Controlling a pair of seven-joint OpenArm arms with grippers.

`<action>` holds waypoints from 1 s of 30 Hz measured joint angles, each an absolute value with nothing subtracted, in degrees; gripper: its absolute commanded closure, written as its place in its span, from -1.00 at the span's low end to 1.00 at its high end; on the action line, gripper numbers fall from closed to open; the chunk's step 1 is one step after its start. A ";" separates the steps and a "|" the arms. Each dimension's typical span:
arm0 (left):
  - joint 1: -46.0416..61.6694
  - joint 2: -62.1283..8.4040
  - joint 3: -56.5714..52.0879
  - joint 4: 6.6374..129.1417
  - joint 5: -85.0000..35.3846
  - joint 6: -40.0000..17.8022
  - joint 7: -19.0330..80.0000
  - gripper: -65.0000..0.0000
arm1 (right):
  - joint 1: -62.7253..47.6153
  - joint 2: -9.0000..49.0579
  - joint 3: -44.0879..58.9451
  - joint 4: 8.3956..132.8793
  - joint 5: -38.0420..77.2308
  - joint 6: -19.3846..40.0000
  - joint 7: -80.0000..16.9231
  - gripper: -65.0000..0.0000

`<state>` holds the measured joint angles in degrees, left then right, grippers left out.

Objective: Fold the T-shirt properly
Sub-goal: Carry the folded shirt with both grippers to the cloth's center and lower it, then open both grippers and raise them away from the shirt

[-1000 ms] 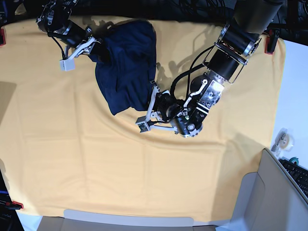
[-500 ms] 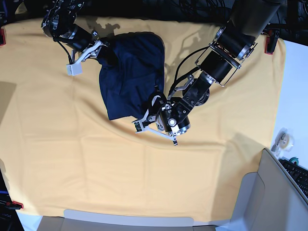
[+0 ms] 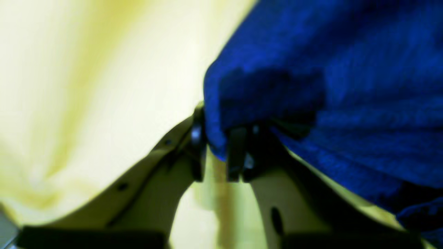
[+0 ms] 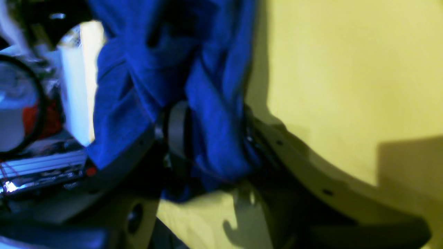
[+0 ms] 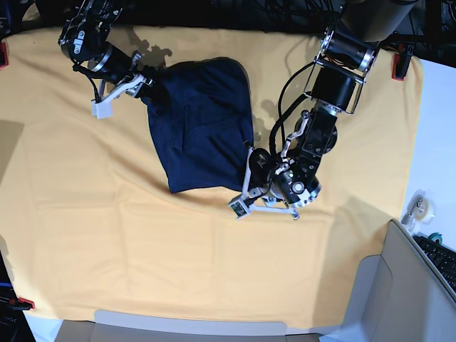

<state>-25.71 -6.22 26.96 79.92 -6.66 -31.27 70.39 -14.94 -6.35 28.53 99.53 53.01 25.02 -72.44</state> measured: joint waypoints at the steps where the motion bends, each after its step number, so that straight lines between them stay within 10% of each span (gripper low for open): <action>1: -25.39 -6.22 25.82 81.30 -6.50 -30.92 70.39 0.48 | -15.03 -6.24 28.53 100.92 51.90 24.05 -72.44 0.40; 17: -23.49 -5.91 21.21 83.85 -6.59 -30.94 70.37 0.29 | -15.05 -6.04 28.58 105.97 46.22 22.44 -70.89 0.38; 25: -21.96 -5.72 15.40 84.05 -6.61 -30.98 70.30 0.29 | -15.07 -1.91 28.73 105.95 46.17 22.44 -70.85 -0.28; 30: -18.22 -5.69 9.63 91.00 -6.63 -31.09 70.46 0.30 | -15.03 3.16 28.88 105.95 46.39 22.46 -70.91 -0.33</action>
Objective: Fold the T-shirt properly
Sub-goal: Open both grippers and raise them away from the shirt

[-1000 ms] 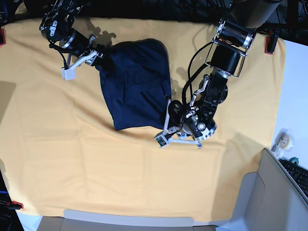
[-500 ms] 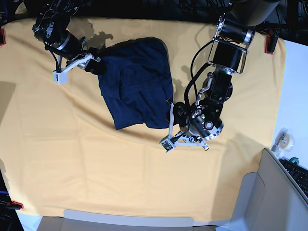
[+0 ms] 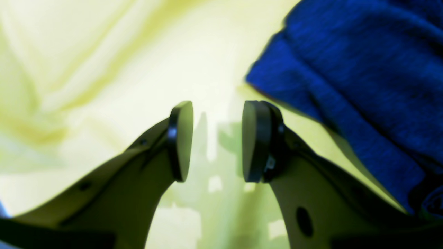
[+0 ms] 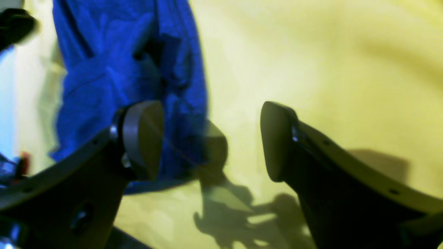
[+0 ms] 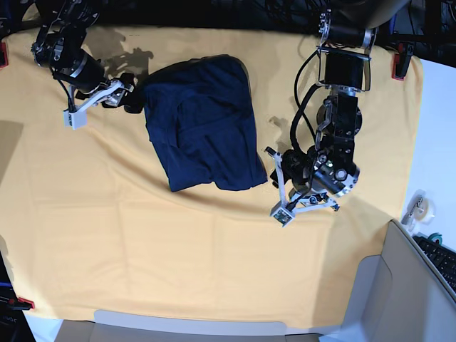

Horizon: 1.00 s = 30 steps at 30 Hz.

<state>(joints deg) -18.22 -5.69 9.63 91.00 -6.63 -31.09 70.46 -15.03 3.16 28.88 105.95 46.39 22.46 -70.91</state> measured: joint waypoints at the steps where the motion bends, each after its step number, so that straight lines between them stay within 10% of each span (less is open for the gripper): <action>1: -17.12 -5.61 7.60 94.06 -6.63 -31.16 70.41 0.30 | -14.92 4.82 29.98 105.95 46.44 22.46 -70.89 -0.33; 10: -1.34 -6.35 -2.59 119.52 -6.59 -31.11 76.31 0.30 | -22.94 14.28 38.30 111.07 46.26 22.22 -71.33 -0.33; 30: 32.16 -1.78 -25.98 118.87 -6.63 -40.10 75.94 0.30 | -41.10 16.71 38.26 116.29 46.70 22.46 -70.87 -0.33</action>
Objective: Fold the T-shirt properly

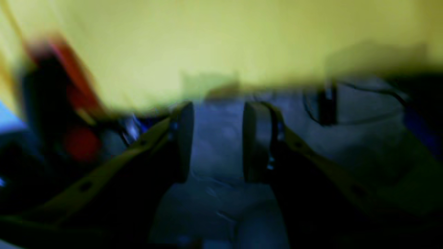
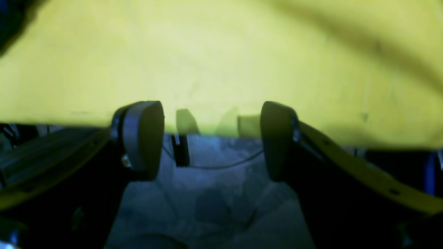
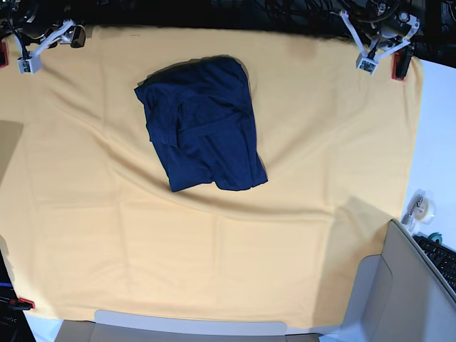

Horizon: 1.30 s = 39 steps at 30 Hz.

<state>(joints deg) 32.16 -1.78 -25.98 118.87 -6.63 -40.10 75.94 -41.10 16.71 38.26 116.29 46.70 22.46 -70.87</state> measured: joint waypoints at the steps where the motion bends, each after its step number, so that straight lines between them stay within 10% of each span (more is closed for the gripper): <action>1: 33.78 -1.87 -26.48 118.89 -6.55 -40.07 74.72 0.30 | -41.63 16.75 38.22 116.31 46.68 22.46 -70.87 -0.33; 23: 50.94 -4.03 -10.70 100.03 -6.59 -40.14 53.69 0.30 | -51.68 13.63 22.81 114.69 36.10 22.48 -70.63 -0.33; 39: 36.23 -5.76 -6.17 61.17 -5.76 -39.09 34.65 0.30 | -38.85 13.02 6.81 75.68 27.73 22.41 -67.22 -0.34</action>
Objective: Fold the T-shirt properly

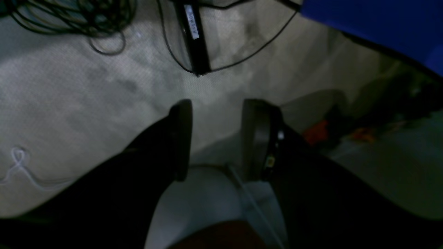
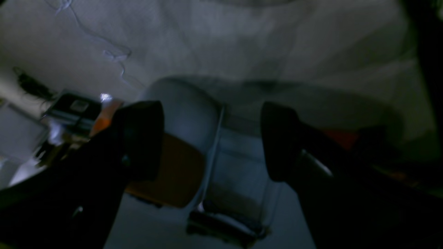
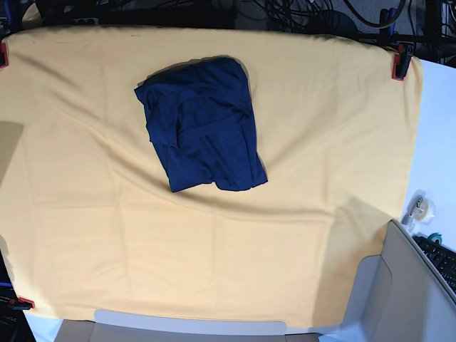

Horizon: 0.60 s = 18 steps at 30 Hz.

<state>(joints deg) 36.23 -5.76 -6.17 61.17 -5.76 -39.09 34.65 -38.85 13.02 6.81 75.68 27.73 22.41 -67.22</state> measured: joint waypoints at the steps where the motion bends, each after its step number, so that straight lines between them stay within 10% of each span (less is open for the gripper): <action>1: 34.70 -5.74 -4.67 57.89 -5.43 -39.20 33.01 0.30 | -37.50 13.19 5.67 72.82 27.62 22.33 -64.88 -0.34; 18: 18.39 -5.56 0.32 23.75 -6.33 -39.07 0.62 0.30 | -16.86 9.82 -17.74 33.17 28.21 22.35 -28.38 -0.33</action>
<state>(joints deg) 18.39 -5.56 0.32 23.75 -6.33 -39.07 0.62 -16.86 9.82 -17.74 33.17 28.21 22.35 -28.38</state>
